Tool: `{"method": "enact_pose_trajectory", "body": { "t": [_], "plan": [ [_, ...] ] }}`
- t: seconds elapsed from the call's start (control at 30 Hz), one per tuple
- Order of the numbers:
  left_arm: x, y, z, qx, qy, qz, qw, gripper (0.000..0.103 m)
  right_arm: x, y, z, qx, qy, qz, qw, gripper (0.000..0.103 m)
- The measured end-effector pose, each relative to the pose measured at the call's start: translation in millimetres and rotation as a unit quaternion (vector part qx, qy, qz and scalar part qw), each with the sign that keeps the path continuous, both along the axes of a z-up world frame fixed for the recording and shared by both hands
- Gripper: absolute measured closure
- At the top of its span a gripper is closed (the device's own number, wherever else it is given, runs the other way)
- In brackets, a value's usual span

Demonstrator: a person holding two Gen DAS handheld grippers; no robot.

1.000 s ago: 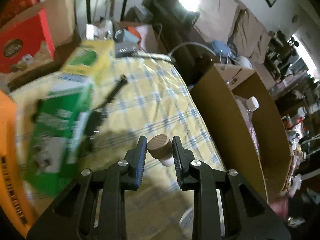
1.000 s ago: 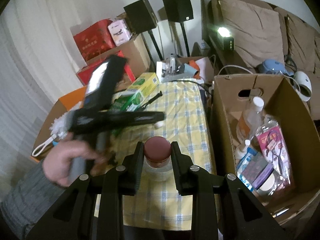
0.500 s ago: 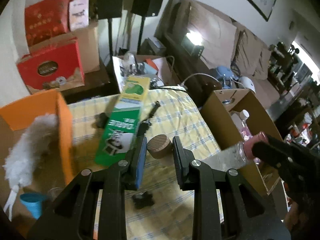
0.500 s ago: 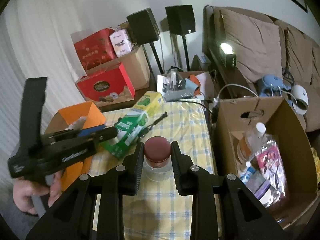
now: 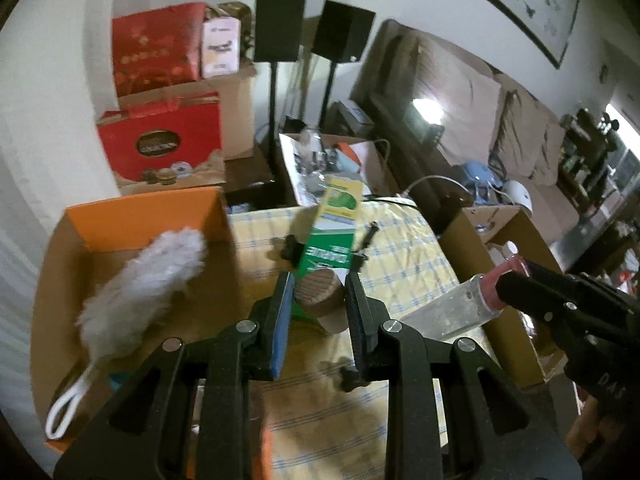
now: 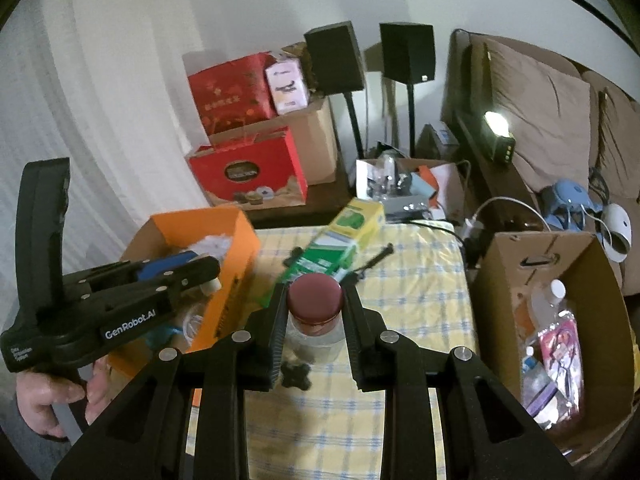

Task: Organize objects
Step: 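Carry the wooden disc and the bottle over the orange box with both tools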

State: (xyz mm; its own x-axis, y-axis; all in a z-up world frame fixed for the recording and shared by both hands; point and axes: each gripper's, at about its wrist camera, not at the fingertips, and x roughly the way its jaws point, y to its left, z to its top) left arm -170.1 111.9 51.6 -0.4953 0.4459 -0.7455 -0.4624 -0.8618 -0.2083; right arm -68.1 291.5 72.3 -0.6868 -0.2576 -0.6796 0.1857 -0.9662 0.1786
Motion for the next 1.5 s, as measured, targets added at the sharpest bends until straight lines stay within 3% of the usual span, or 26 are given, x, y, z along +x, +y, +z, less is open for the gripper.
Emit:
{"method": "enact_pose_trajectory", "body": {
  "t": [0.43,0.83,1.13,1.5],
  "plan": [
    [-0.5,-81.1,16.9,0.02,0.019,0.065,0.9975,0.079,1.9,-65.9,13.5,0.002,0.034,0.031,0.999,0.077],
    [-8.2,-136.8,-2.2,0.01,0.002,0.086,0.9962,0.079,-7.0,-134.2,8.7,0.003,0.022,0.087,0.996,0.077],
    [-17.7,-145.1,-35.0,0.01,-0.025,0.086,0.996,0.079,-26.1,-169.6,-15.5,0.01,0.003,0.101,0.995,0.077],
    [-55.5,-129.4,-79.3,-0.003,-0.066,0.076,0.9949,0.079,-75.5,-182.3,-37.7,0.011,-0.026,0.093,0.995,0.077]
  ]
}}
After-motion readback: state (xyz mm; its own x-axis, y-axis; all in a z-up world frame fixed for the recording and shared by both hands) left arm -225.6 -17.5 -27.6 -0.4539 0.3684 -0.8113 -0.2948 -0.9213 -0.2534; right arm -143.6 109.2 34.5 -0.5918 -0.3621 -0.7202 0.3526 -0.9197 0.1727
